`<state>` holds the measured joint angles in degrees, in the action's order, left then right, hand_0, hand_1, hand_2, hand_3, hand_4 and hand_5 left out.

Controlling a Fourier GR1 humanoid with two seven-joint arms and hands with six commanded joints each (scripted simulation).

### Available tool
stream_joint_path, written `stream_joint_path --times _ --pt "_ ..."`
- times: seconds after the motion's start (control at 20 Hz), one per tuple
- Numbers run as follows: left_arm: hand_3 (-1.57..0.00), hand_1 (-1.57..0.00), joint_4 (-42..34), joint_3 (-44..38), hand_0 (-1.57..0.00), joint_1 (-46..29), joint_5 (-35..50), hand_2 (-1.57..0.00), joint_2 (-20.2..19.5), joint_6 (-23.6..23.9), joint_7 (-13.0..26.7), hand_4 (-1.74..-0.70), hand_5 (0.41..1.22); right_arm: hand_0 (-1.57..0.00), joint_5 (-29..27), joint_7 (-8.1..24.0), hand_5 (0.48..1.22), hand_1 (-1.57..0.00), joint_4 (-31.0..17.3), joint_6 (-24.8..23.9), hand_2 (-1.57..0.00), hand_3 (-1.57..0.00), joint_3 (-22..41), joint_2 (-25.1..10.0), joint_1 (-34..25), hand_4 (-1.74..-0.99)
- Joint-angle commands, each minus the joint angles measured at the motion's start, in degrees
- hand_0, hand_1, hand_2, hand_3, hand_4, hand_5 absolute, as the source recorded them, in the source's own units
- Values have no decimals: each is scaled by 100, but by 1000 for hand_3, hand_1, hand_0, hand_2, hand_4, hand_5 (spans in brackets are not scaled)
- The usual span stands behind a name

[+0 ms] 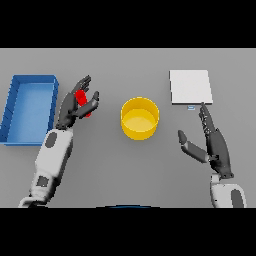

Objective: Pick up the red beaker and tilt it to pour out 1 green nut into yellow bowl. Pick up the yellow bowl and place it on the metallic measuring scale.

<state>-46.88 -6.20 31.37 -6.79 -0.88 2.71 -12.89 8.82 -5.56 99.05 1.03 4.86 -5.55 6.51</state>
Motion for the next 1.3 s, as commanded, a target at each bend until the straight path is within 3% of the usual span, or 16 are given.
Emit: stream_joint_path --times 0.0,0.1,0.2,0.3,0.4,0.45,0.7,0.85,1.25 --pt "-518 -406 92 -17 -379 57 -48 -457 52 154 -62 -1410 874 1 39 2 647 1 43 -24 1 1 2 -19 12 -1236" --pt "-884 -783 200 39 -755 159 -258 -844 67 449 -15 -1519 999 1 -27 68 648 1 66 0 1 1 -3 4 10 -1239" --pt "-1058 -1067 284 151 -1049 236 -442 -1106 69 558 -126 -1589 1079 1 9 107 648 1 -21 -31 1 1 13 55 2 -1239" --pt "-1154 -1248 278 181 -1237 198 -392 -1273 45 461 -259 -1636 1130 1 38 -58 650 1 -83 -43 1 1 -1 37 3 -1242" --pt "-1304 -1364 205 239 -1357 151 -417 -1380 43 483 -192 -1565 1163 1 -5 -53 646 1 -35 -32 1 1 38 111 12 -1251" --pt "-1357 -1406 152 230 -1400 144 -419 -1419 53 515 -103 -1542 1174 1 -69 -58 644 1 -23 10 1 1 26 110 8 -1255" --pt "-1501 -1517 -203 -15 -1515 178 233 -1521 80 10 -189 -1676 1144 1 55 -22 643 1 -71 -34 1 1 15 27 -21 -1238" --pt "-1535 -1543 -562 38 -1542 196 323 -1545 -38 -69 38 -1708 1132 1 52 -45 645 1 -53 -22 1 1 7 1 -8 -1228" --pt "-1553 -1557 -1315 619 -1556 78 -264 -1558 -222 -138 553 -1724 1139 1 291 -360 661 1 -136 -123 1 1 76 -4 51 -1219"
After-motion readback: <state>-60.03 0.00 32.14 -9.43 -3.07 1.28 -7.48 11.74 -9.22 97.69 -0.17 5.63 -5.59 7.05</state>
